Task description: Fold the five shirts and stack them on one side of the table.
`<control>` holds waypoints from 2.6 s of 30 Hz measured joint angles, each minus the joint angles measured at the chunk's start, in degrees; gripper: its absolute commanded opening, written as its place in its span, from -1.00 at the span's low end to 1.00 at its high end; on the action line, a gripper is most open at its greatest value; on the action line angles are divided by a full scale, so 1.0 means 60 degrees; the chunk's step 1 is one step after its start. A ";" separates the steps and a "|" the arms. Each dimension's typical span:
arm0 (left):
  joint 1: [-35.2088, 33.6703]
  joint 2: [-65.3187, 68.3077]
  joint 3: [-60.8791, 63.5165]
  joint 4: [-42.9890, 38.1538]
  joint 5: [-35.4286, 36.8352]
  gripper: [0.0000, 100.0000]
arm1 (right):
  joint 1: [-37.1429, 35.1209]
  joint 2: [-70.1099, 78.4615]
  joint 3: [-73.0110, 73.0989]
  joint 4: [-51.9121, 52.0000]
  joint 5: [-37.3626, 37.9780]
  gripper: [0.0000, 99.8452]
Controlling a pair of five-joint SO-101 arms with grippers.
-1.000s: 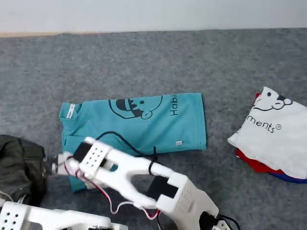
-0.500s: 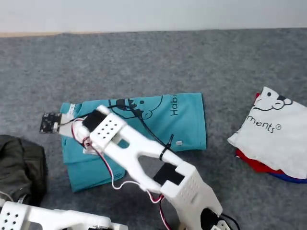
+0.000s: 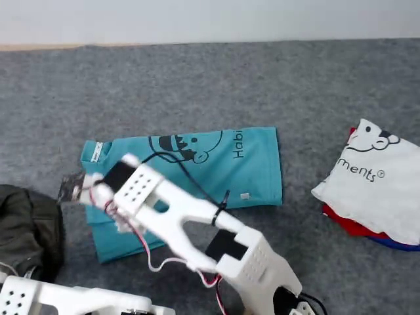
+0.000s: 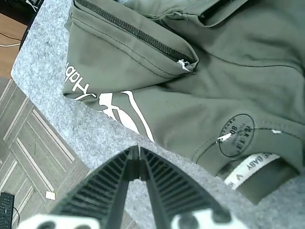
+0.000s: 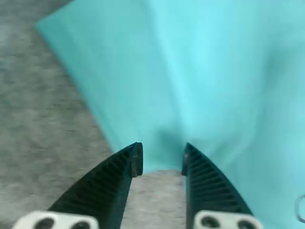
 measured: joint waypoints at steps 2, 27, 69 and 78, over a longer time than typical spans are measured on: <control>0.0000 0.0000 0.0000 0.0000 0.0000 -0.99 | -0.0410 0.0000 0.0000 0.0044 -0.0073 -0.64; -0.0073 0.0000 0.0000 0.0000 0.0000 -0.99 | -0.0689 0.2286 -0.0996 -0.1245 -0.0147 -0.98; -0.0073 0.0000 0.0000 0.0000 0.0000 -0.98 | 0.1934 0.3590 -0.4220 -0.2183 0.1172 -0.72; -0.0073 0.0000 0.0000 0.0000 0.0000 -0.98 | 0.2535 0.3663 -0.4557 -0.2535 0.1172 -0.72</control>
